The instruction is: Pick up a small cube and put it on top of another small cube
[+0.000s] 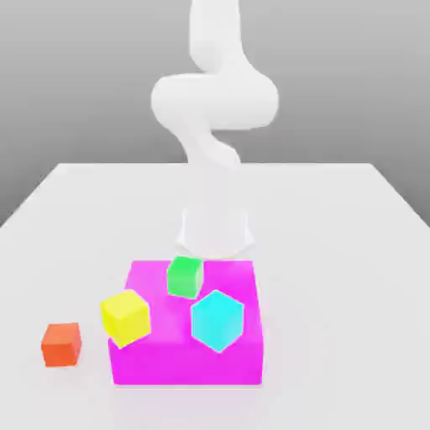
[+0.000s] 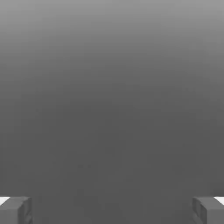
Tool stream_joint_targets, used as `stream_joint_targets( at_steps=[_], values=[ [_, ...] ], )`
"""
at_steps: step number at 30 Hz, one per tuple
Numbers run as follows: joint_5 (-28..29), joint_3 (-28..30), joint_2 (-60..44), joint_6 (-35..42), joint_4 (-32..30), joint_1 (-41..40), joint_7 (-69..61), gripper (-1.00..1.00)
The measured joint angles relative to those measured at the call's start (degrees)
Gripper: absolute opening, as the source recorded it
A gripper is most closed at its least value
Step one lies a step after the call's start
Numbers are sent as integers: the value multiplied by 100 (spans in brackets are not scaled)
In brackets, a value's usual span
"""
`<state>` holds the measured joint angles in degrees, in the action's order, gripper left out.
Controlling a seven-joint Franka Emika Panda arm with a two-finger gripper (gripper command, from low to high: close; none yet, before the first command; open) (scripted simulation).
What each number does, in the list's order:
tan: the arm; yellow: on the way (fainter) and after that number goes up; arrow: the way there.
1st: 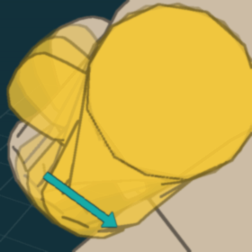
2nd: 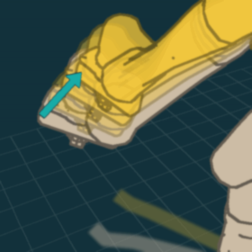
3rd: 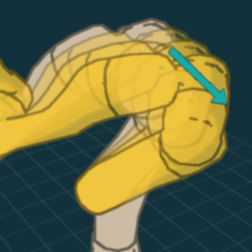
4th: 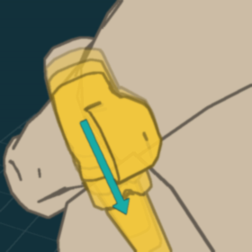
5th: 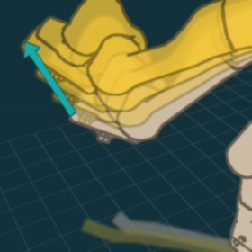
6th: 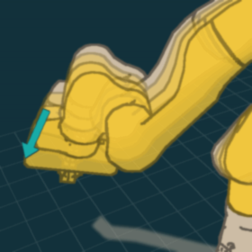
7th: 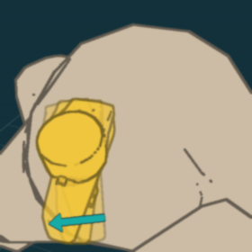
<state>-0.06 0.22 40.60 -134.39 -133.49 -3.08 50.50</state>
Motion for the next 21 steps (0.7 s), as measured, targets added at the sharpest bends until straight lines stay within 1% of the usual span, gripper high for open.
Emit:
stream_joint_targets(
  at_steps=[9, 16, 21],
  values=[
    [10, 140, -1905, -952, -621, -1060, 1718, 0],
    [8, 431, -3357, -1677, -1095, -1691, 3023, 0],
    [-161, 665, -4400, -2195, -1433, -2194, 3835, 0]
  ],
)
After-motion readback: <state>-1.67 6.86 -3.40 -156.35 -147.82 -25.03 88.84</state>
